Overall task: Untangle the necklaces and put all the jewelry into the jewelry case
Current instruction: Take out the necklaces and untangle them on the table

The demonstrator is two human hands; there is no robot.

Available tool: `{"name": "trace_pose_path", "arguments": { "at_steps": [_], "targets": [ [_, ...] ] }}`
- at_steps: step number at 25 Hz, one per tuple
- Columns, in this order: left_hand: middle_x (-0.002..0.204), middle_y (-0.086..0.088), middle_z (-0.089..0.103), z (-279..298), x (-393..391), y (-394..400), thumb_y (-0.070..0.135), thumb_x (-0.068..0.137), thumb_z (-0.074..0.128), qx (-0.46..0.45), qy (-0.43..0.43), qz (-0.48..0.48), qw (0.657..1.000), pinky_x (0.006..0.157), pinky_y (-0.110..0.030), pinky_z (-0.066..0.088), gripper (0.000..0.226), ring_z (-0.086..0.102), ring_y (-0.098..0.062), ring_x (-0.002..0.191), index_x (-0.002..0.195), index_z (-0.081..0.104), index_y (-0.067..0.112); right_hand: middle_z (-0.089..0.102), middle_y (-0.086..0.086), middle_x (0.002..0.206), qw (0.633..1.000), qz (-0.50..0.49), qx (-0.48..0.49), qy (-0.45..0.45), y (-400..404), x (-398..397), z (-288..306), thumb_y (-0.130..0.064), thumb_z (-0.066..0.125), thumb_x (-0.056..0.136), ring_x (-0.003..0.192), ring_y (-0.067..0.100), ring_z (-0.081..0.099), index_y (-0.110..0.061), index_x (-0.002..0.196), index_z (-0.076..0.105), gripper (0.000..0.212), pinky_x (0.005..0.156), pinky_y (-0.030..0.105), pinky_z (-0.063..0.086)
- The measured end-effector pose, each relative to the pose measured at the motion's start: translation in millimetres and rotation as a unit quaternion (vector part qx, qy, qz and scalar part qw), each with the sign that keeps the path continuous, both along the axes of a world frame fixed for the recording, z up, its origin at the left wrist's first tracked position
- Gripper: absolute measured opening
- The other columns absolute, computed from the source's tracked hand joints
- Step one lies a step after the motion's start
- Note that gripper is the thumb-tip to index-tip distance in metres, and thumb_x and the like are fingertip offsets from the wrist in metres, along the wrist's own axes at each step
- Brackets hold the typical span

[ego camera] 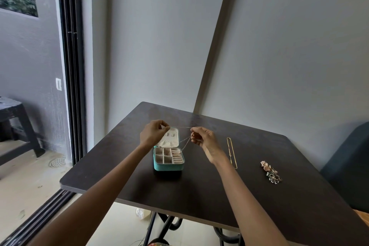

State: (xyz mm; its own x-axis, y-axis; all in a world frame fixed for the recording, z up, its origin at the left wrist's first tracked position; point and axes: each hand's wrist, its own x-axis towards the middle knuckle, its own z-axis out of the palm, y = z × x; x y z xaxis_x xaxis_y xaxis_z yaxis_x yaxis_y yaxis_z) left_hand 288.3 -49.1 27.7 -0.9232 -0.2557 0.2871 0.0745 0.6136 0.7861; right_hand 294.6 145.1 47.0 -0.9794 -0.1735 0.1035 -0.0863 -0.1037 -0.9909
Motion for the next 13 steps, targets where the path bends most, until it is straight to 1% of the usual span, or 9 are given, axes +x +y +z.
{"name": "trace_pose_path", "arguments": {
  "at_steps": [4, 6, 9, 11, 13],
  "targets": [
    [0.106, -0.002, 0.069, -7.5, 0.8, 3.8, 0.03, 0.092, 0.056, 0.025, -0.01, 0.023, 0.999, 0.066, -0.028, 0.043, 0.012, 0.064, -0.02, 0.092, 0.1, 0.062, 0.023, 0.058, -0.003, 0.065, 0.999, 0.032, 0.019, 0.002, -2.3, 2.0, -0.8, -0.013, 0.061, 0.09, 0.063, 0.006, 0.054, -0.009, 0.087, 0.069, 0.01, 0.067, 0.021, 0.05],
    [0.107, -0.005, 0.069, -9.7, 3.8, 6.1, 0.026, 0.093, 0.054, 0.029, -0.004, -0.003, 1.0, 0.066, -0.031, 0.044, 0.007, 0.064, -0.024, 0.09, 0.099, 0.058, 0.023, 0.059, -0.002, 0.07, 0.998, 0.046, 0.04, 0.01, -1.6, 1.4, -1.5, -0.013, 0.058, 0.092, 0.065, 0.005, 0.055, -0.01, 0.094, 0.071, 0.013, 0.068, 0.02, 0.051],
    [0.096, -0.005, 0.071, -13.1, 7.5, 7.1, 0.025, 0.093, 0.054, -0.012, -0.009, -0.079, 0.997, 0.064, -0.031, 0.044, 0.005, 0.063, -0.023, 0.079, 0.094, 0.058, 0.025, 0.058, -0.001, 0.072, 0.991, 0.052, 0.123, 0.024, -1.3, 0.0, 1.7, -0.008, 0.05, 0.096, 0.066, 0.007, 0.054, -0.011, 0.099, 0.068, 0.019, 0.064, 0.018, 0.05],
    [0.088, 0.001, 0.069, -12.6, 8.4, 8.3, 0.025, 0.092, 0.053, -0.036, -0.006, -0.12, 0.992, 0.064, -0.03, 0.041, 0.012, 0.062, -0.02, 0.076, 0.086, 0.06, 0.032, 0.055, -0.001, 0.069, 0.984, 0.045, 0.169, 0.025, -3.8, -0.4, 6.0, -0.004, 0.044, 0.096, 0.061, 0.008, 0.05, -0.012, 0.102, 0.065, 0.023, 0.058, 0.018, 0.046],
    [0.072, 0.011, 0.06, -10.7, 9.7, 12.1, 0.019, 0.092, 0.052, -0.032, -0.003, -0.156, 0.987, 0.063, -0.028, 0.037, 0.024, 0.054, -0.011, 0.064, 0.08, 0.063, 0.037, 0.052, 0.0, 0.067, 0.985, 0.026, 0.17, 0.017, -6.8, -1.0, 9.7, -0.002, 0.041, 0.093, 0.058, 0.008, 0.046, -0.012, 0.101, 0.06, 0.023, 0.055, 0.019, 0.042]
  ]
}}
